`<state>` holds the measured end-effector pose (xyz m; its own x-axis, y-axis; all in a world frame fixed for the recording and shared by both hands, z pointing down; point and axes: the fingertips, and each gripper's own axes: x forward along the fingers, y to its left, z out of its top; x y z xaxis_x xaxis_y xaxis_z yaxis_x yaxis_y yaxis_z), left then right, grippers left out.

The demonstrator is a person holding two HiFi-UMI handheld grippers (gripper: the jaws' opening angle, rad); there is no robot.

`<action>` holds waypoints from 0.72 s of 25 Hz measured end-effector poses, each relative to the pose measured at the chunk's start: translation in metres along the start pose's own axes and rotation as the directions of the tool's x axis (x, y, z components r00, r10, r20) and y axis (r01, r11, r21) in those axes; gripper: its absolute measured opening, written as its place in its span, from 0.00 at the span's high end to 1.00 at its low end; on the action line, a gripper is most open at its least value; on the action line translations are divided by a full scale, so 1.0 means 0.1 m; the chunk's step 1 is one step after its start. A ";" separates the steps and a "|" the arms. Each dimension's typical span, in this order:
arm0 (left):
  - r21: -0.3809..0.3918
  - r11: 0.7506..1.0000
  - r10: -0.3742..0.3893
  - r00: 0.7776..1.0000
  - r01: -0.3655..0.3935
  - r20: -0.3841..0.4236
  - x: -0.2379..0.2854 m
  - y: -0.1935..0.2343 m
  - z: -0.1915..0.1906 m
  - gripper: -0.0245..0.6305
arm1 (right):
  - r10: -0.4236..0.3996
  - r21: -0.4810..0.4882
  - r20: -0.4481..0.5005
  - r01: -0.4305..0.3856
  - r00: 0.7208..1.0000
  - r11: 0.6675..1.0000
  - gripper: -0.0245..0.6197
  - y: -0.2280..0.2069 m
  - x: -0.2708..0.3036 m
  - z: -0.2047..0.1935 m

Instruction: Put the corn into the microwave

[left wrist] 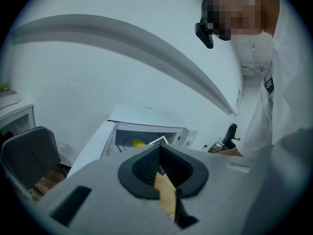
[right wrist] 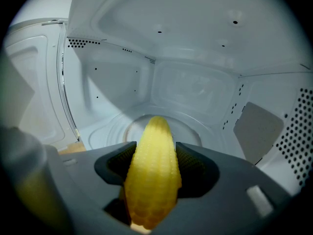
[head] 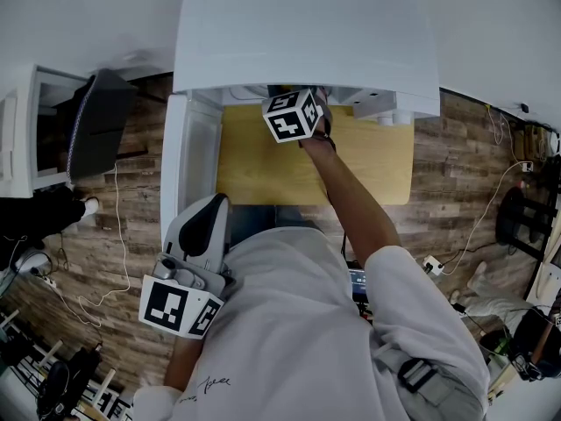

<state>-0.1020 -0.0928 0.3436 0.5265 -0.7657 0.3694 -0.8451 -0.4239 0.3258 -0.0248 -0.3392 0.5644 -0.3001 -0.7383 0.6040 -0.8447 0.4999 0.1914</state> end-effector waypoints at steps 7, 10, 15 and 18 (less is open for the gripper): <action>-0.001 1.000 -0.001 1.000 0.001 0.006 -0.03 0.01 0.00 0.97 | -0.003 0.011 0.001 0.003 1.000 1.000 0.55 0.00 -0.01 -0.01; -0.002 1.000 -0.001 1.000 0.001 0.008 -0.03 0.02 0.00 0.97 | -0.003 0.018 0.000 0.003 1.000 1.000 0.54 -0.01 0.00 -0.01; -0.004 1.000 -0.002 1.000 0.002 0.011 -0.05 0.02 0.00 0.97 | 0.027 0.040 -0.003 -0.027 1.000 0.999 0.48 0.03 -0.02 -0.01; -0.003 1.000 -0.005 1.000 0.005 0.011 -0.03 0.02 -0.01 0.97 | 0.032 0.047 -0.004 -0.032 0.999 0.998 0.48 0.03 -0.01 -0.02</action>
<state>-0.1055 -0.0909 0.3437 0.5300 -0.7687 0.3582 -0.8419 -0.4263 0.3308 -0.0264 -0.3359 0.5661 -0.3251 -0.7201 0.6129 -0.8545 0.5014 0.1359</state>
